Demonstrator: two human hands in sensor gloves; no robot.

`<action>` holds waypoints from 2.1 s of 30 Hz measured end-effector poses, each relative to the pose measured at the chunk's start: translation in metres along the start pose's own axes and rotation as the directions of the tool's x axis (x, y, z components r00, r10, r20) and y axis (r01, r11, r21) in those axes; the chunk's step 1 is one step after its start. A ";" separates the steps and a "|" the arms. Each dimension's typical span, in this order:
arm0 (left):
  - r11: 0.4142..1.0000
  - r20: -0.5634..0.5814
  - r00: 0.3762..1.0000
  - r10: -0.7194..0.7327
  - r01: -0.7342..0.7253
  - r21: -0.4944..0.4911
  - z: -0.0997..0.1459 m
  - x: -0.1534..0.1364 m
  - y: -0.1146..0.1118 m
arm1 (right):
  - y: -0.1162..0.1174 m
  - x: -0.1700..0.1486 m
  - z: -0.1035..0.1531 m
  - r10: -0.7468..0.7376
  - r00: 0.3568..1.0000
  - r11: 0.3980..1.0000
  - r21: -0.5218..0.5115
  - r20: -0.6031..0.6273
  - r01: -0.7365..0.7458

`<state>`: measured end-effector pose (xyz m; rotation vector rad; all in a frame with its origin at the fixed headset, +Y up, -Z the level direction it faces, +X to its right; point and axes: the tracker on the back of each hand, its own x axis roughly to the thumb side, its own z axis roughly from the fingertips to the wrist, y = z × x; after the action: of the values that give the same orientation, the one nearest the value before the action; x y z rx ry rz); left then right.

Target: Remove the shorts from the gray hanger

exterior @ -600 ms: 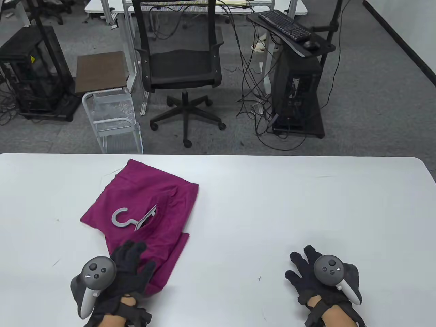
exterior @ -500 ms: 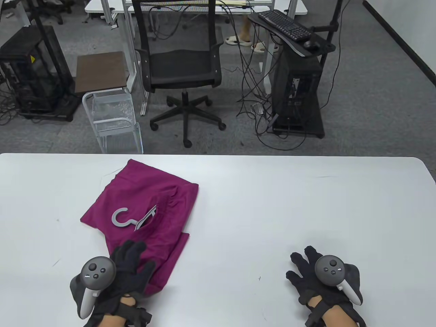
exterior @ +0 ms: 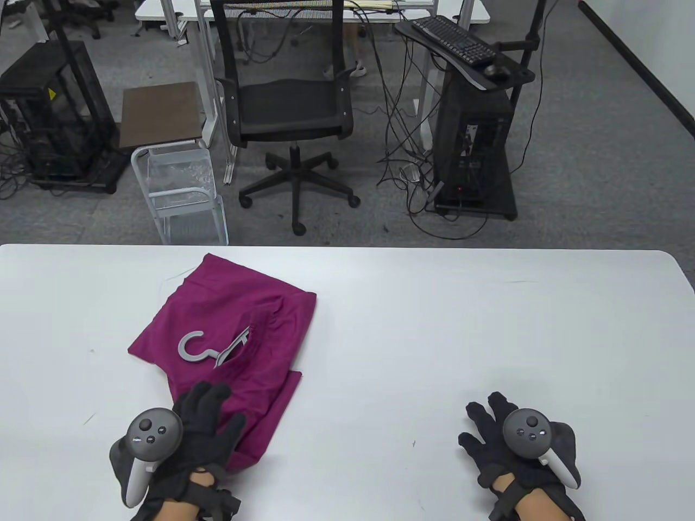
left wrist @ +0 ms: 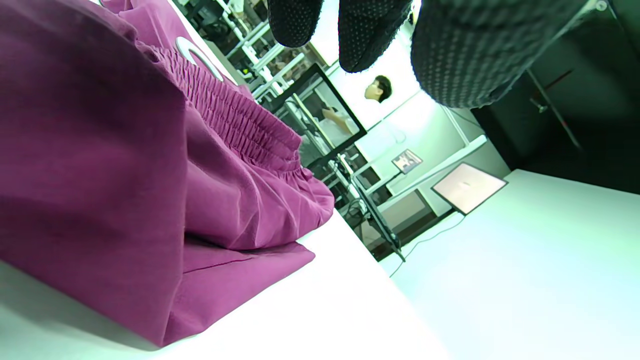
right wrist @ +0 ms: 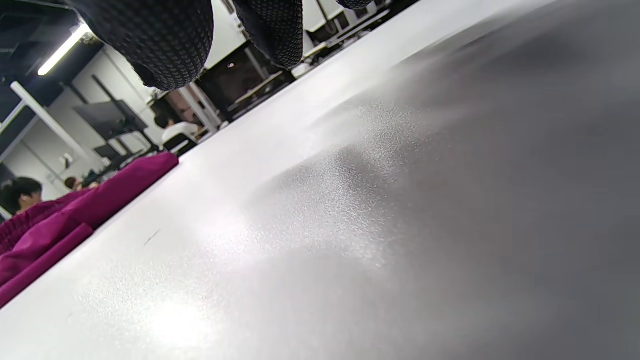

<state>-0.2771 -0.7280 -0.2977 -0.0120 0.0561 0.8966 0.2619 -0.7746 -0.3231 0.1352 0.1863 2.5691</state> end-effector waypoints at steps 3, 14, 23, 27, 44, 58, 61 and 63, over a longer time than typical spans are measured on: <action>1.000 -0.009 1.000 -0.005 0.005 -0.003 -0.001 -0.001 0.001 | 0.000 0.002 0.001 0.015 1.000 1.000 0.004 0.004 -0.015; 1.000 -0.016 1.000 0.000 0.000 0.025 0.002 -0.003 0.006 | 0.000 0.006 0.004 0.052 0.999 0.999 0.008 0.008 -0.052; 0.999 -0.053 0.998 -0.023 0.026 0.047 0.003 -0.004 0.010 | 0.000 0.007 0.006 0.056 0.998 0.998 0.021 -0.001 -0.056; 0.992 -0.149 0.987 -0.052 0.068 0.104 0.003 -0.014 0.015 | 0.001 0.008 0.006 0.052 0.999 0.998 0.028 0.001 -0.052; 0.992 -0.525 0.847 -0.085 0.120 0.033 -0.010 -0.062 0.008 | 0.005 0.007 0.005 0.046 0.999 0.997 0.068 -0.014 -0.045; 0.959 -0.528 0.801 -0.283 0.254 -0.130 -0.023 -0.054 -0.014 | 0.005 0.007 0.005 0.037 0.999 0.996 0.084 -0.020 -0.035; 0.943 -0.500 0.804 -0.321 0.317 -0.096 -0.022 -0.046 -0.015 | 0.006 0.007 0.005 0.032 0.999 0.996 0.085 -0.019 -0.030; 0.925 -0.468 0.812 -0.349 0.378 -0.033 -0.021 -0.036 -0.012 | 0.005 0.007 0.005 0.027 0.999 0.996 0.084 -0.017 -0.026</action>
<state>-0.2910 -0.7647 -0.3169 -0.1777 0.5201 0.4869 0.2537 -0.7746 -0.3169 0.1471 0.3013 2.5905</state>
